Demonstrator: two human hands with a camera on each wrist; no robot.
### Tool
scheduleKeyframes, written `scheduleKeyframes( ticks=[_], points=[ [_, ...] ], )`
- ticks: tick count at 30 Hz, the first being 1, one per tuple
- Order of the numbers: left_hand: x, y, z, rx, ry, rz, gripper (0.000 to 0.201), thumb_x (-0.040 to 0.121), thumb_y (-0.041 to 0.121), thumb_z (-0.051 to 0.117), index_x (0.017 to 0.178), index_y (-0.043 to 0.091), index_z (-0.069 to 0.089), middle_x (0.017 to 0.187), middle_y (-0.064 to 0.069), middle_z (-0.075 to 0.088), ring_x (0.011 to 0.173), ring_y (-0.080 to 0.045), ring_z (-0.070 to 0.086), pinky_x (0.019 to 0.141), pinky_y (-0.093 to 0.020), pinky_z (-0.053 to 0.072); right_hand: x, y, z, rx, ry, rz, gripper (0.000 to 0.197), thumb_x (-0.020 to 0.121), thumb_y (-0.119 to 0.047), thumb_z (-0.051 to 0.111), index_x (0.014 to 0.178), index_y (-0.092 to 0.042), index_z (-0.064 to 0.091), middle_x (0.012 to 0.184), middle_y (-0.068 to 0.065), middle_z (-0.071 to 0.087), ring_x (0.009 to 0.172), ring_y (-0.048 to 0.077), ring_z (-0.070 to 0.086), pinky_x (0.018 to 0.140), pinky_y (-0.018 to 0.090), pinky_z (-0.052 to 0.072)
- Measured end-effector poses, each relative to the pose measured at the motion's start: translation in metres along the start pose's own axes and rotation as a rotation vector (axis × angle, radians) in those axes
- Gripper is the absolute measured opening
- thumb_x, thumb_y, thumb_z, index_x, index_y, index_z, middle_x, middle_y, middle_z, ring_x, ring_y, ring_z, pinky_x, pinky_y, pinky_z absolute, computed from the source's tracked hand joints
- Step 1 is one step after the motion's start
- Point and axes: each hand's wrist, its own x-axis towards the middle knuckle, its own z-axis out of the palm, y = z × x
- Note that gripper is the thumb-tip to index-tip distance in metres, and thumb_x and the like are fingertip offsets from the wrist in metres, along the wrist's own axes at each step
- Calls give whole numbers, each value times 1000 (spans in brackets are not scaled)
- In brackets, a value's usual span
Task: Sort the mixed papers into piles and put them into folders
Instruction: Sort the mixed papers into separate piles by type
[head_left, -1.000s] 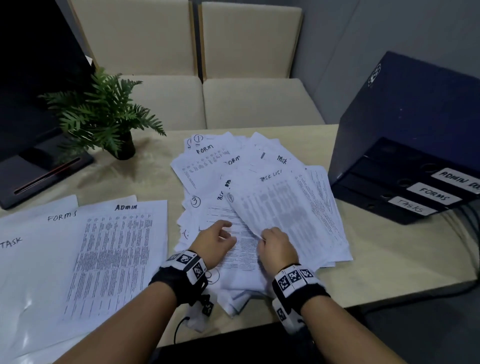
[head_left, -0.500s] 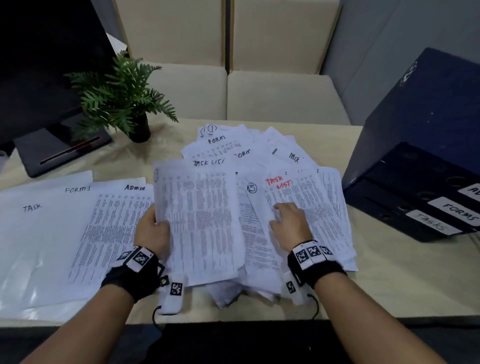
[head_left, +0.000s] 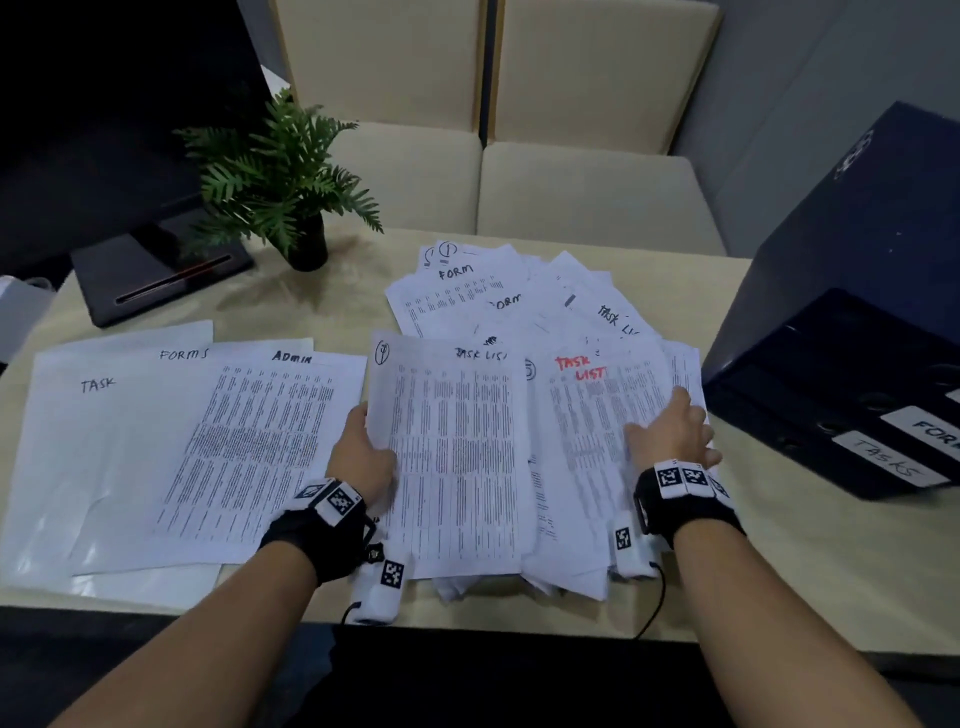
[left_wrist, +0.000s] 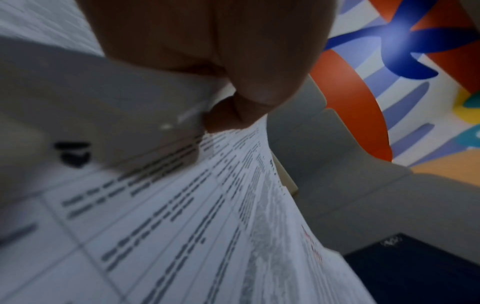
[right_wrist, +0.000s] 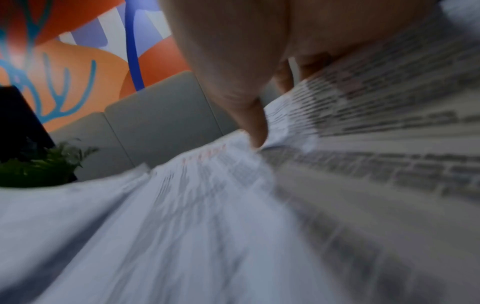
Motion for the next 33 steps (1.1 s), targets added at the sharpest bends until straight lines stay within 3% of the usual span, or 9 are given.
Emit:
scheduleKeyframes(
  ticks=[4, 6, 9, 13, 16, 21, 25, 28, 33],
  points=[
    [1, 4, 7, 32, 18, 37, 85, 89, -6, 47, 152, 32, 6, 117, -8, 56, 74, -19, 54, 59, -24, 40, 0, 0, -48, 334, 23, -89, 17, 92, -7, 48, 102, -1, 61, 100, 19, 62, 90, 31, 58, 68, 29, 39],
    [0, 7, 6, 72, -6, 66, 95, 88, -9, 45, 148, 46, -2, 113, -8, 60, 54, -15, 54, 45, -21, 39, -4, 1, -77, 552, 23, -166, 19, 94, -13, 51, 104, -10, 67, 98, 7, 67, 85, 22, 60, 74, 27, 45],
    [6, 3, 6, 111, -64, 119, 88, 83, -17, 40, 145, 44, 27, 143, 1, 43, 46, -9, 54, 36, -14, 40, -8, 1, -100, 817, -9, -232, 20, 94, -18, 56, 109, -25, 68, 103, -5, 70, 91, 13, 66, 82, 30, 50],
    [10, -1, 7, 31, -82, 122, 40, 91, 0, 46, 121, 23, 61, 129, -1, 58, 73, 10, 63, 62, -6, 45, -18, -13, -74, 751, -118, -246, 17, 88, -28, 61, 87, -11, 62, 81, -3, 65, 73, 12, 58, 64, 24, 46],
    [3, 5, 8, -7, -108, 111, 37, 99, 34, 47, 121, 10, 62, 126, -5, 59, 115, -16, 54, 94, -26, 36, -46, -33, -23, 650, -377, -261, 19, 94, -18, 59, 77, -23, 53, 79, -6, 59, 72, 13, 53, 55, 21, 36],
    [-6, -7, 5, -9, -78, 112, 37, 88, 18, 65, 123, 15, 53, 114, 1, 62, 106, -23, 60, 86, -32, 46, -88, -57, 31, 445, -565, -319, 18, 93, -23, 61, 81, -18, 50, 81, -6, 54, 73, 11, 52, 63, 23, 41],
    [-10, -21, -22, -87, -39, 120, 42, 85, 5, 64, 123, 20, 50, 112, 1, 63, 104, -20, 61, 87, -32, 47, -93, -72, 28, 448, -504, -328, 38, 87, -30, 71, 118, -17, 53, 102, -5, 57, 91, 13, 56, 69, 22, 41],
    [-13, -30, -48, -249, -17, 171, 50, 85, 4, 65, 127, 23, 47, 120, 5, 63, 109, -13, 62, 93, -38, 49, -101, -85, 33, 533, -576, -305, 61, 86, -35, 71, 137, -19, 42, 121, -3, 59, 105, 18, 60, 89, 36, 51],
    [0, -64, -103, -338, 8, 151, 84, 85, 3, 66, 149, 30, 18, 140, -1, 51, 122, -17, 55, 101, -46, 45, -128, -126, 60, 502, -702, -403, 11, 92, -18, 62, 103, -16, 61, 102, 4, 70, 96, 27, 67, 90, 47, 53]
  ],
)
